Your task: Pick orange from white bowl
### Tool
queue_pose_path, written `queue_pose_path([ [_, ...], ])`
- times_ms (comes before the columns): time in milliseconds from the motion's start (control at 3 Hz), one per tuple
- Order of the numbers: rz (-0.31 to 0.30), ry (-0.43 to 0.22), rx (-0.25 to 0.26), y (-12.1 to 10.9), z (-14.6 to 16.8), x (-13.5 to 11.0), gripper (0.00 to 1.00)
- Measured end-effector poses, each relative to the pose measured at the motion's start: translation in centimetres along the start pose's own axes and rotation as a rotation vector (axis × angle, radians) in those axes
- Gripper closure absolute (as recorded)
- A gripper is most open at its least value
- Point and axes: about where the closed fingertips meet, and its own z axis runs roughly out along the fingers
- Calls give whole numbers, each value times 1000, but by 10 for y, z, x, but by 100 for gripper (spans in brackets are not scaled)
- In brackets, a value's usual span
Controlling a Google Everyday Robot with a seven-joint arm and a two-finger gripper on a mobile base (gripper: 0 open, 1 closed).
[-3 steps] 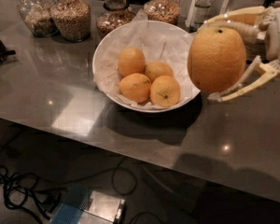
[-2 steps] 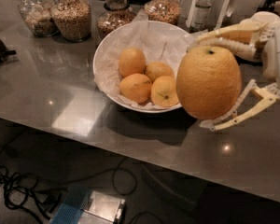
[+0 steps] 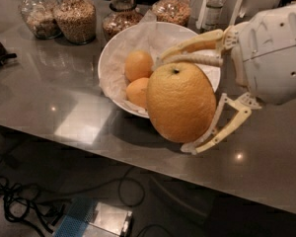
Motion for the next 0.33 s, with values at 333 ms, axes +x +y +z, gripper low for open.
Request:
queue_pose_path([
  [333, 0, 0, 0, 0, 0, 0, 100],
])
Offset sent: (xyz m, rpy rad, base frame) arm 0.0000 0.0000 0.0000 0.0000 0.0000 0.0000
